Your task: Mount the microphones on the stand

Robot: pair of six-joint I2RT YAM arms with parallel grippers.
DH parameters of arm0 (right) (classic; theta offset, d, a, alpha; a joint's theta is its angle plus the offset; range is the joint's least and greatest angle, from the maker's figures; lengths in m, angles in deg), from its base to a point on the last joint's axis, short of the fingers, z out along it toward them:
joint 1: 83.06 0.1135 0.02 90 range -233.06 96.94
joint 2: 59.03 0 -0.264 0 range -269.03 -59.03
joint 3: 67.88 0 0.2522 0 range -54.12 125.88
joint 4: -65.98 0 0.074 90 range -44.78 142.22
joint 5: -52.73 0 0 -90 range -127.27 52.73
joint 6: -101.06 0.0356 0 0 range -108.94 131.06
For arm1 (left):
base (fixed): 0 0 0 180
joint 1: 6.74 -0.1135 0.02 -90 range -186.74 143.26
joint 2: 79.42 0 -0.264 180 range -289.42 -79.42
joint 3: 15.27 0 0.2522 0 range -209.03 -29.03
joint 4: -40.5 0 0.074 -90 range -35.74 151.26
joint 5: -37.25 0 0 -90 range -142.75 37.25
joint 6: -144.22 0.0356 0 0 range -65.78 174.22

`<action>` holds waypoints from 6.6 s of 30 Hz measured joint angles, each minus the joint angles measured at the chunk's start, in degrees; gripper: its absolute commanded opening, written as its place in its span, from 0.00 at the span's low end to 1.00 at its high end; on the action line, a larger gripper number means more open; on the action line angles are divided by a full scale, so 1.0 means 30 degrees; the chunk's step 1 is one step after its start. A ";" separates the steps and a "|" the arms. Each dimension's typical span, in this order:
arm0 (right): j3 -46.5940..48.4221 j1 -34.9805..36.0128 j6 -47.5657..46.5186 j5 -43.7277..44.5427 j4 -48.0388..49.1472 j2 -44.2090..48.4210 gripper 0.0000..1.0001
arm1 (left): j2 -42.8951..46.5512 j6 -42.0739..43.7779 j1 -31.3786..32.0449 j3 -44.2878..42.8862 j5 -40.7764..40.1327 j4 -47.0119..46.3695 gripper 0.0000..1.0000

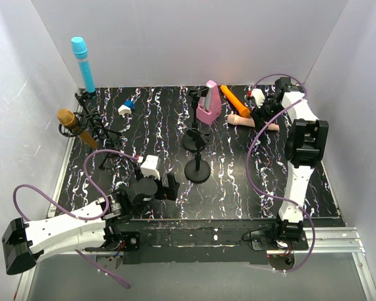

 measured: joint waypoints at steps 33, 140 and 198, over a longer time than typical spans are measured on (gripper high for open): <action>-1.0426 0.0495 -0.0080 -0.0801 -0.0262 0.7439 0.01 | 0.1617 -0.0903 -0.0007 -0.2936 0.3242 -0.0692 0.98; -1.0921 1.0076 0.6513 -0.9340 0.6951 1.5169 0.87 | -0.1319 0.8335 -0.0488 -1.5781 0.4918 0.7774 0.00; -1.4039 1.0404 0.8349 -1.0571 1.0032 1.7129 0.51 | -0.9406 1.3034 -0.7045 -1.5657 1.5089 -0.2011 0.00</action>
